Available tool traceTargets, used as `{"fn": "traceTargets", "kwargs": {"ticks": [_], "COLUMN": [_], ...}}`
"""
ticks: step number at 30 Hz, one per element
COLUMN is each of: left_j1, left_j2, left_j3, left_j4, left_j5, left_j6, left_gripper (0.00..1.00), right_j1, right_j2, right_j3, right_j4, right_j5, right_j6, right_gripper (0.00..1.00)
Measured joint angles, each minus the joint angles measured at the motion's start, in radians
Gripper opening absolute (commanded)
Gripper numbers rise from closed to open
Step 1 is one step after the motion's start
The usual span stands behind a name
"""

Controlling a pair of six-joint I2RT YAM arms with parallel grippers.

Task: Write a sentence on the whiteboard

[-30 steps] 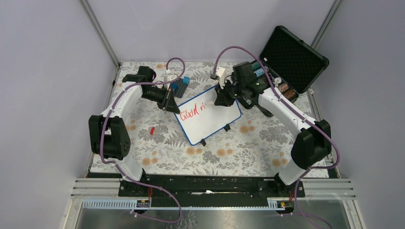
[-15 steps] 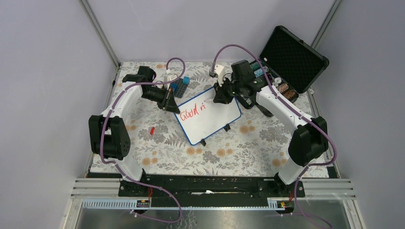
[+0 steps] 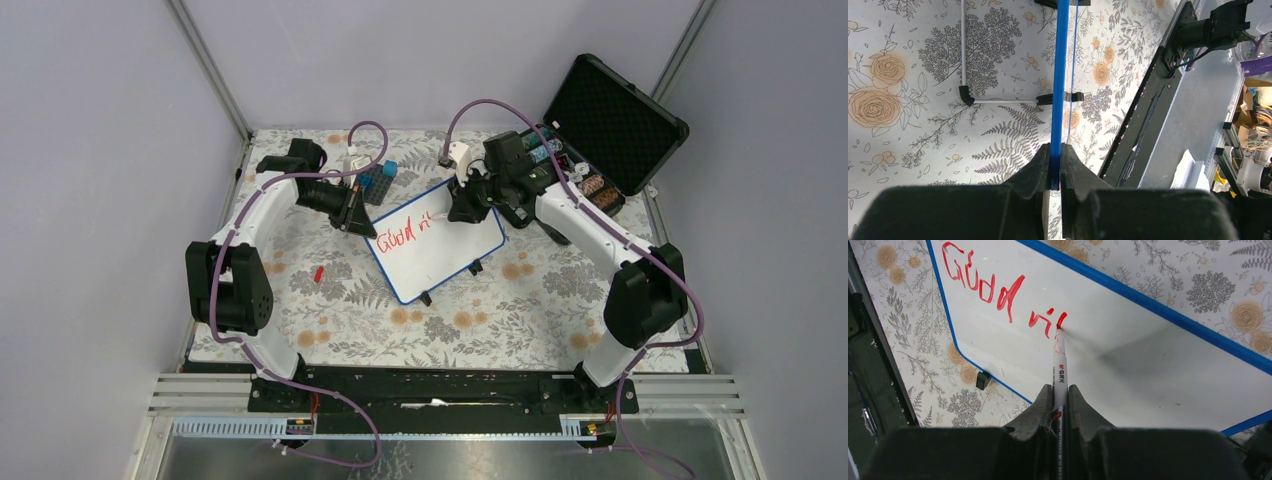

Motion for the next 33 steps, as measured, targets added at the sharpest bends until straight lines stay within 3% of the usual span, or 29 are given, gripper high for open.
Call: {"fn": "traceTargets", "kwargs": {"ticks": [11,33], "left_j1": [0.000,0.000], "left_j2": [0.000,0.000], "left_j3": [0.000,0.000], "left_j4": [0.000,0.000], "left_j5": [-0.002,-0.002], "left_j6": [0.000,-0.002], "left_gripper": [0.00,0.00], "right_j1": [0.000,0.000], "right_j2": [-0.023,-0.016], "right_j3": [-0.071,-0.014], "right_j4": [0.000,0.011], "right_j5": [-0.001,0.015], "right_j6": [0.000,0.001], "right_gripper": [0.00,0.00]}}
